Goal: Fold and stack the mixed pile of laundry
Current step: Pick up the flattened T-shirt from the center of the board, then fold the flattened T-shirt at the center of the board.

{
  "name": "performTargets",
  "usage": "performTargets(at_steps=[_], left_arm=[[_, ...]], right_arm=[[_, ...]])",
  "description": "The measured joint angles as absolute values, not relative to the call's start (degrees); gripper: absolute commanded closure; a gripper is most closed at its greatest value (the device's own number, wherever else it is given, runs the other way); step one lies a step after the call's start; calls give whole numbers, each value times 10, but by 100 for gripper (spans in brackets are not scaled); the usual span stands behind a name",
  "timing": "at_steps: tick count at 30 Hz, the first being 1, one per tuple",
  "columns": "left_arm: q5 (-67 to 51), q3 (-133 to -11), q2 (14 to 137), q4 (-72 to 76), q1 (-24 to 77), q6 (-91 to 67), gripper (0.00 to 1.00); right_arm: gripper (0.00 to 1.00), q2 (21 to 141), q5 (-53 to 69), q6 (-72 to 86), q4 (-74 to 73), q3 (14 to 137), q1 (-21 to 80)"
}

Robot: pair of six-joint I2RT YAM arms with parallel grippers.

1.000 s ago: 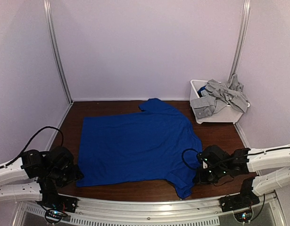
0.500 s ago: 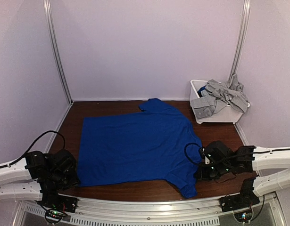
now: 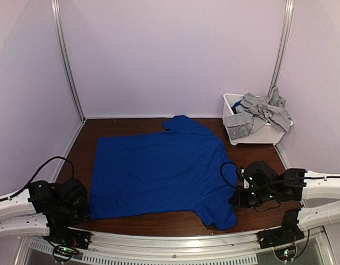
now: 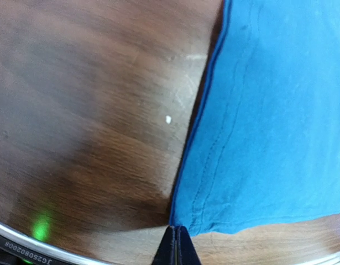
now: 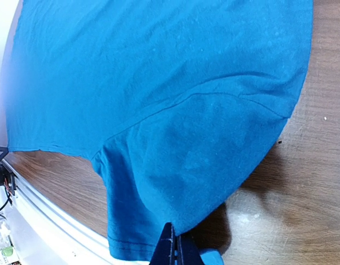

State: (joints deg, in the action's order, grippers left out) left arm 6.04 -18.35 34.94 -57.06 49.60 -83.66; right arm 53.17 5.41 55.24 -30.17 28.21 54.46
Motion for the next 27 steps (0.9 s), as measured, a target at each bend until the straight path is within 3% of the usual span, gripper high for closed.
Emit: performTargets(at_steps=[10,20,27], left_arm=[[96,-204,260,-598,496,-879,100],[156,-303,259,-669,496,-891,100],[204,-338,292,-708,496,-880,100]], right_arm=[[100,480,48,537,-320,304,543],[100,482,34,503,-333,368,536],[100,526,29,461,-328,406,475]])
